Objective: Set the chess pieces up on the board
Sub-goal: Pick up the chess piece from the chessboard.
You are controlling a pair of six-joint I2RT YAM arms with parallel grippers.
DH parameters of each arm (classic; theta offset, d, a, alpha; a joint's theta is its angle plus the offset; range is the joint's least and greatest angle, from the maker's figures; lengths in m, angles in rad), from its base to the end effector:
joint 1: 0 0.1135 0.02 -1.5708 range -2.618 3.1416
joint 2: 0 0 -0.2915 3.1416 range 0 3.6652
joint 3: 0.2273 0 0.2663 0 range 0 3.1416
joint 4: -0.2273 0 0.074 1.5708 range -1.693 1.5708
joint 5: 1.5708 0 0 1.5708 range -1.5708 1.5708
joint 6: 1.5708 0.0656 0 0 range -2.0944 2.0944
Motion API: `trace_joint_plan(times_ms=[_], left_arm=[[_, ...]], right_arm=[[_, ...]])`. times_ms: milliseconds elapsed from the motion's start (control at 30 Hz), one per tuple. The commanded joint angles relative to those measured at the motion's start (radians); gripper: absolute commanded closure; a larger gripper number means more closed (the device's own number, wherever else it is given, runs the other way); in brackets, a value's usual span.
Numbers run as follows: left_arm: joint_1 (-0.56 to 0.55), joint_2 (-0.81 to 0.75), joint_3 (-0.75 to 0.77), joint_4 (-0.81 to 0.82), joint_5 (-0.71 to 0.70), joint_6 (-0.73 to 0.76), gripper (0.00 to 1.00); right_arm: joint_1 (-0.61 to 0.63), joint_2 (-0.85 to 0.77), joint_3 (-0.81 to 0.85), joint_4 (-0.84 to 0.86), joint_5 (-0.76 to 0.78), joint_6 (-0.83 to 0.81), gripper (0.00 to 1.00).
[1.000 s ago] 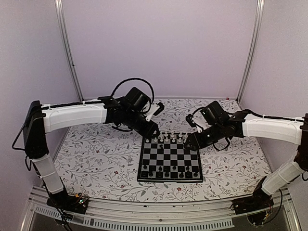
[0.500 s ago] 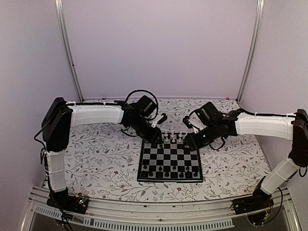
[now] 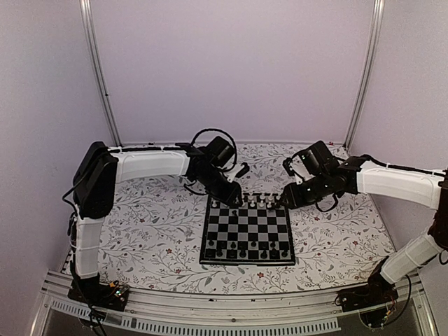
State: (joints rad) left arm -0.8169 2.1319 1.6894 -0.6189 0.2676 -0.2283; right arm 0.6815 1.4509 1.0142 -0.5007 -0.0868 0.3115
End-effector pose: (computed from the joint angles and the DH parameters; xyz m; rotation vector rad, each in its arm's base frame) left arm 0.3311 -0.3780 0.1836 0.8907 2.6061 -0.6787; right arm 0.2512 0.2111 0.2352 -0.5106 2.5288 0.5012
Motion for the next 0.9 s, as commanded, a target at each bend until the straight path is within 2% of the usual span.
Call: trace_joint_plan(times_ms=[0,367,867], left_arm=[[0.007,0.002,0.021,-0.014,0.016,0.014,0.68],[0.008,0.008,-0.014,-0.013,-0.011,0.001,0.68],[0.02,0.061,0.022,-0.039,-0.013,0.014,0.71]], right_arm=[[-0.045,0.024,-0.014,-0.008,0.012,0.025,0.67],[-0.056,0.104,0.043,-0.012,-0.044,0.026,0.69],[-0.055,0.069,-0.004,-0.01,-0.074,0.05,0.68]])
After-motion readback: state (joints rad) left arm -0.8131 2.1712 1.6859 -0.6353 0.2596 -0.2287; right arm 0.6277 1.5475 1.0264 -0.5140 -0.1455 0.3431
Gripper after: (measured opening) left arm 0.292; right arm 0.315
